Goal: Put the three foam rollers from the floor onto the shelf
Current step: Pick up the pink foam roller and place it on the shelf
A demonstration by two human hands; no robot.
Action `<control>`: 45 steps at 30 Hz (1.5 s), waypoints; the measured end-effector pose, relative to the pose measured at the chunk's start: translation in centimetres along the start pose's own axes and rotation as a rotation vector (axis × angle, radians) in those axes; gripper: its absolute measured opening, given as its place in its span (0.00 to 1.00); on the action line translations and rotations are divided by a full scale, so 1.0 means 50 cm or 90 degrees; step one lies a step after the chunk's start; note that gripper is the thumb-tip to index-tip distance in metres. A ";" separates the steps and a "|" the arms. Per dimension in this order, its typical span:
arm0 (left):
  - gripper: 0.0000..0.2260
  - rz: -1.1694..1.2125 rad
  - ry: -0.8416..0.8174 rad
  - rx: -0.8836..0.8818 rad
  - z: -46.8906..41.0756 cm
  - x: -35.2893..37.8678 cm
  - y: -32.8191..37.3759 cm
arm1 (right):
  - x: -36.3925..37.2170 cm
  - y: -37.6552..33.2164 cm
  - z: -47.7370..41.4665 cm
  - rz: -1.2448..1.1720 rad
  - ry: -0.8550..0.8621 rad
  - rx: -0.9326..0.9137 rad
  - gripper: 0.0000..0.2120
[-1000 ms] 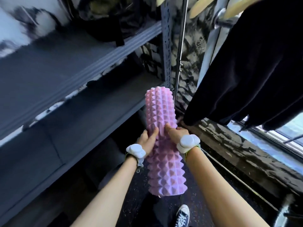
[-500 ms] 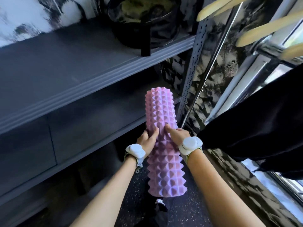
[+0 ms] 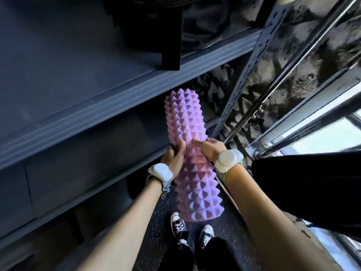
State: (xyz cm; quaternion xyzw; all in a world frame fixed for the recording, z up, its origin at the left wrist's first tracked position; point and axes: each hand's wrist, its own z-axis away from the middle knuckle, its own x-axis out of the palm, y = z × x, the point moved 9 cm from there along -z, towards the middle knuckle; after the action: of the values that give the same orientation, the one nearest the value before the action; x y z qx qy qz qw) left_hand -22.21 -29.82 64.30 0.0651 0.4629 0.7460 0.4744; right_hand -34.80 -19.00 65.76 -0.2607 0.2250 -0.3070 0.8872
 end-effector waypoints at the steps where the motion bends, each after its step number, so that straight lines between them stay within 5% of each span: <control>1: 0.29 -0.002 -0.002 -0.001 -0.026 0.007 -0.001 | -0.003 -0.014 -0.027 0.008 0.000 -0.009 0.27; 5: 0.27 0.036 0.028 0.008 -0.087 0.023 -0.005 | -0.008 -0.040 -0.097 0.003 0.005 -0.022 0.20; 9: 0.39 0.053 0.035 -0.018 -0.159 0.045 -0.018 | -0.007 -0.059 -0.185 0.041 -0.039 -0.009 0.19; 20: 0.43 0.137 0.014 0.031 -0.313 0.095 -0.029 | -0.006 -0.097 -0.369 0.105 0.013 -0.012 0.26; 23: 0.39 0.141 0.056 0.049 -0.350 0.098 -0.033 | -0.002 -0.113 -0.411 0.167 0.034 -0.029 0.40; 26: 0.40 0.132 0.085 0.078 -0.366 0.092 -0.016 | -0.001 -0.154 -0.408 0.205 0.028 -0.082 0.25; 37: 0.43 0.143 0.141 0.065 -0.452 0.079 0.003 | 0.023 -0.253 -0.452 0.313 0.008 -0.204 0.37; 45: 0.35 0.099 0.170 -0.012 -0.393 0.086 0.015 | -0.038 -0.193 -0.401 0.290 0.054 -0.130 0.26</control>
State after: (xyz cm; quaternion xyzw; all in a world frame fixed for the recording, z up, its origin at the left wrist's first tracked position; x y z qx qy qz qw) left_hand -35.55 -38.95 52.34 -0.0033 0.5086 0.7866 0.3500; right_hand -51.50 -30.77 56.70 -0.2783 0.3445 -0.0855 0.8925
